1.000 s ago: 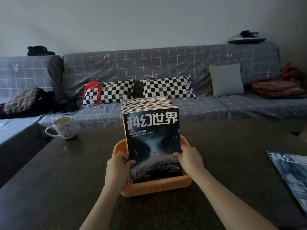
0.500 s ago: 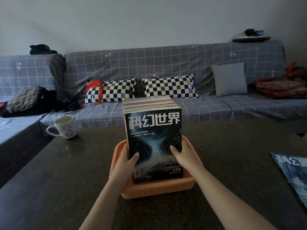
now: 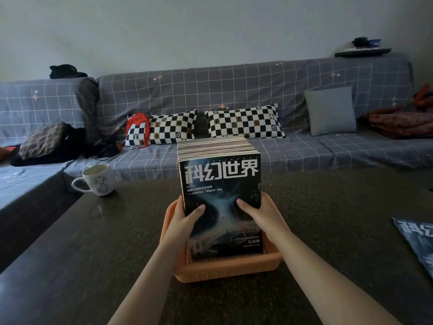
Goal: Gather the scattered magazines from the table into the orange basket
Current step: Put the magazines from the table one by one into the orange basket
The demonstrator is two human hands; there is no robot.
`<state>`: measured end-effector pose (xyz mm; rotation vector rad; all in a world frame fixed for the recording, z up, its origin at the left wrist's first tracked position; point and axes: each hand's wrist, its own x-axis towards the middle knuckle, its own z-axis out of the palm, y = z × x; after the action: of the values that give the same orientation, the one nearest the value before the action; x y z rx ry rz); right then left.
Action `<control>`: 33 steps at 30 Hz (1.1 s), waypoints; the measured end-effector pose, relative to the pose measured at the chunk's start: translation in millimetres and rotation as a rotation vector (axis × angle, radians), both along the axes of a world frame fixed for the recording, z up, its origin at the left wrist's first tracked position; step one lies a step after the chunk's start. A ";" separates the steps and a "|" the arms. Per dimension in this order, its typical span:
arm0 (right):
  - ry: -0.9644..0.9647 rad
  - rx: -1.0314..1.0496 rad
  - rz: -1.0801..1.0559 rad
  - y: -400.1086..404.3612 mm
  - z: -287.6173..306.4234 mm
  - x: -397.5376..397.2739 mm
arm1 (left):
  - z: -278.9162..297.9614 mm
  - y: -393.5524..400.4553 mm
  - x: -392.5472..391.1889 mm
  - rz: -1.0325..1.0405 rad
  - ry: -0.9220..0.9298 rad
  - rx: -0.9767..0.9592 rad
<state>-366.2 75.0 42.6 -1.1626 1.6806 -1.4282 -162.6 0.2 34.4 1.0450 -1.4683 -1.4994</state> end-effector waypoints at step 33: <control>0.123 -0.060 -0.025 40.0 -5.6 1.3 | 0.1 62.1 4.9 0.492 -0.320 -0.281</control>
<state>-364.9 115.0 37.0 -1.2898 1.7520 -1.4577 -157.8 62.2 34.5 1.3875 -1.4415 -0.7827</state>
